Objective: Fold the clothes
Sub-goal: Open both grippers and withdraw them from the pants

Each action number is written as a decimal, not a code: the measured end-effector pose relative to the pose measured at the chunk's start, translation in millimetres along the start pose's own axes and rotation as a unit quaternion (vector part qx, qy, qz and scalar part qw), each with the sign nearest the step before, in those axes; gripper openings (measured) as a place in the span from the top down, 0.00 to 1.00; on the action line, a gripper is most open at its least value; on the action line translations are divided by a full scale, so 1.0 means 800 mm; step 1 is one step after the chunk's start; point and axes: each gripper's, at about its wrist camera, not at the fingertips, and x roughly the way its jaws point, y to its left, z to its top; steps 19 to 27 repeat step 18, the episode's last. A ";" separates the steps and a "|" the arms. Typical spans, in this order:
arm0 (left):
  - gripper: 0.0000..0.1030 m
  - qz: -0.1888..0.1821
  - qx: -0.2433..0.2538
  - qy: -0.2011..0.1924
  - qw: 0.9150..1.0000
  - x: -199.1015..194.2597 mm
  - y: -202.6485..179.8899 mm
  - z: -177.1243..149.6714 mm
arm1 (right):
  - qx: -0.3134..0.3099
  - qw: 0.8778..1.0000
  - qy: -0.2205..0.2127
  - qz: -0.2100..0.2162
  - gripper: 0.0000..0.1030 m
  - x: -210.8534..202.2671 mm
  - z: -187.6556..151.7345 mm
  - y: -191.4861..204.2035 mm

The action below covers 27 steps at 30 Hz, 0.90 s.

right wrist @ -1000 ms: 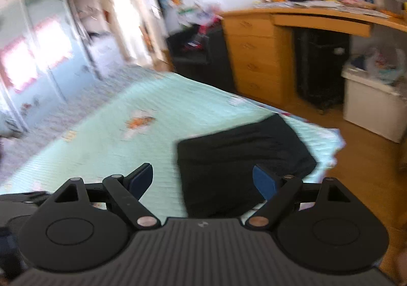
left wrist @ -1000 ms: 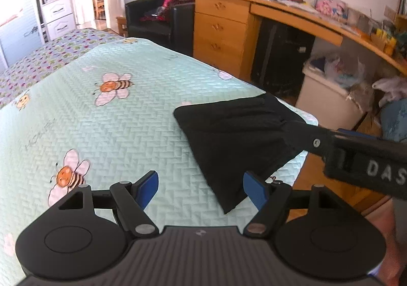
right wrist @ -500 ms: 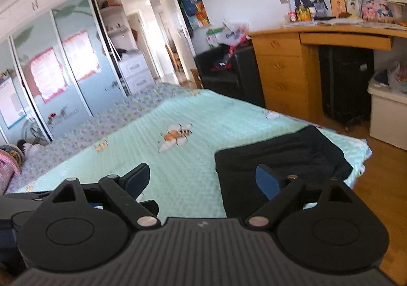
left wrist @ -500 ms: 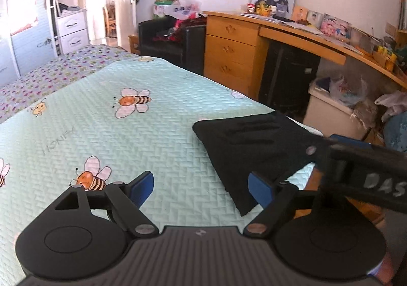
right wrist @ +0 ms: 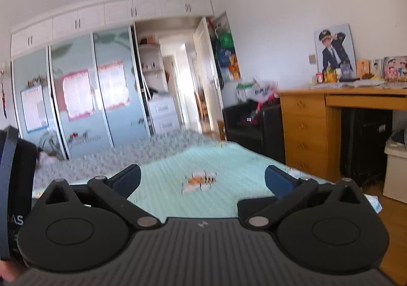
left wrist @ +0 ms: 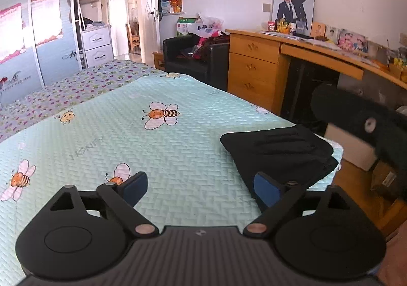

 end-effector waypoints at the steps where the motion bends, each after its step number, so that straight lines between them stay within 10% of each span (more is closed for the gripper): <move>1: 0.00 0.001 -0.001 -0.001 1.000 -0.002 0.001 -0.001 | 0.000 1.000 -0.006 0.001 0.00 -0.004 0.000 0.001; 27: 0.00 0.046 -0.075 -0.052 0.995 -0.051 0.060 -0.025 | -0.043 0.996 -0.066 0.039 0.00 -0.032 -0.003 0.048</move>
